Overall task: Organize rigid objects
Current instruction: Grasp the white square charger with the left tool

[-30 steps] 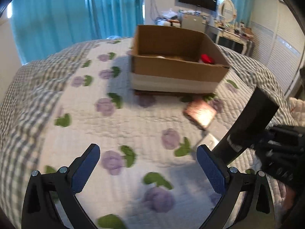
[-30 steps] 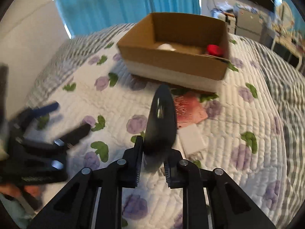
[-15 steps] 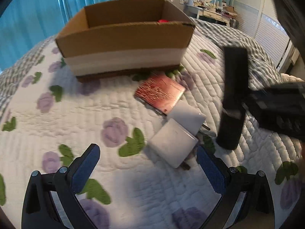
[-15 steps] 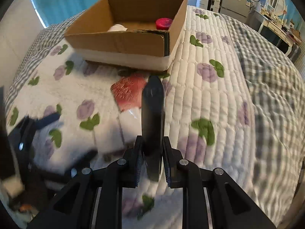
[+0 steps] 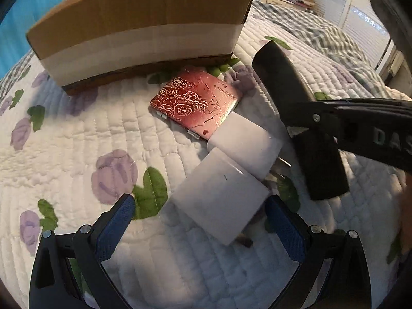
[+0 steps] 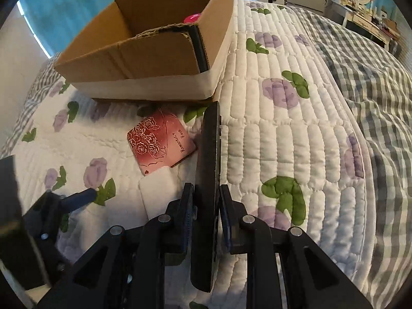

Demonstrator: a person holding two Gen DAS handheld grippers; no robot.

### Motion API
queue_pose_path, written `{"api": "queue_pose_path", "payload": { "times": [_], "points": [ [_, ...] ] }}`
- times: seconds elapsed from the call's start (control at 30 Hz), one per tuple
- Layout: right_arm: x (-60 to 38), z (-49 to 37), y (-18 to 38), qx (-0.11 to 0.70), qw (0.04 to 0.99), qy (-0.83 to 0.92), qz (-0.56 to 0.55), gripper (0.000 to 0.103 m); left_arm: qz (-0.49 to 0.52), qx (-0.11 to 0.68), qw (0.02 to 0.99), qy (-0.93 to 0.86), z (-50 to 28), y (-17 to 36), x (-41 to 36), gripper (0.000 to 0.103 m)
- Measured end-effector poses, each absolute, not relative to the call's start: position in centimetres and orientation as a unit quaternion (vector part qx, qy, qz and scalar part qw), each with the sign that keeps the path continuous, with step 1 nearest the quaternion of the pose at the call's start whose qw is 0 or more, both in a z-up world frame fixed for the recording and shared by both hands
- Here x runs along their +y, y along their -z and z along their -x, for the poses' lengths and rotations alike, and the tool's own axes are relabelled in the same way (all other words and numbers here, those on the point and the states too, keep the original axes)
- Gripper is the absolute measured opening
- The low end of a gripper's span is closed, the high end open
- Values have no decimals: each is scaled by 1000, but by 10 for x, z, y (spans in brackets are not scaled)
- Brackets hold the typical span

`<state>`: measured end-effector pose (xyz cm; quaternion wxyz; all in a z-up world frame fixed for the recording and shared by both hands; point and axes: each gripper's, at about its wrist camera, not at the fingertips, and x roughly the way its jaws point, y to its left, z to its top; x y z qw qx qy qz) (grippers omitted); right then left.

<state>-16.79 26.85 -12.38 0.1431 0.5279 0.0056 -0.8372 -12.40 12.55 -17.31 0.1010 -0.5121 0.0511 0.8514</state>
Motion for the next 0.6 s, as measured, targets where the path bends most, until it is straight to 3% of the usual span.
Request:
{"api": "queue_pose_path", "payload": {
  "times": [0.1, 0.17, 0.33, 0.6],
  "points": [
    [268, 166, 126, 6, 142, 834, -533, 20, 506, 51, 113, -854, 124, 173, 125, 91],
    [266, 165, 132, 7, 145, 828, -541, 21, 507, 42, 136, -850, 121, 170, 123, 69],
    [268, 162, 140, 2, 136, 823, -552, 21, 511, 37, 129, -849, 115, 163, 115, 69],
    [266, 135, 106, 12, 133, 851, -509, 19, 487, 29, 104, -867, 96, 123, 90, 69]
  ]
}}
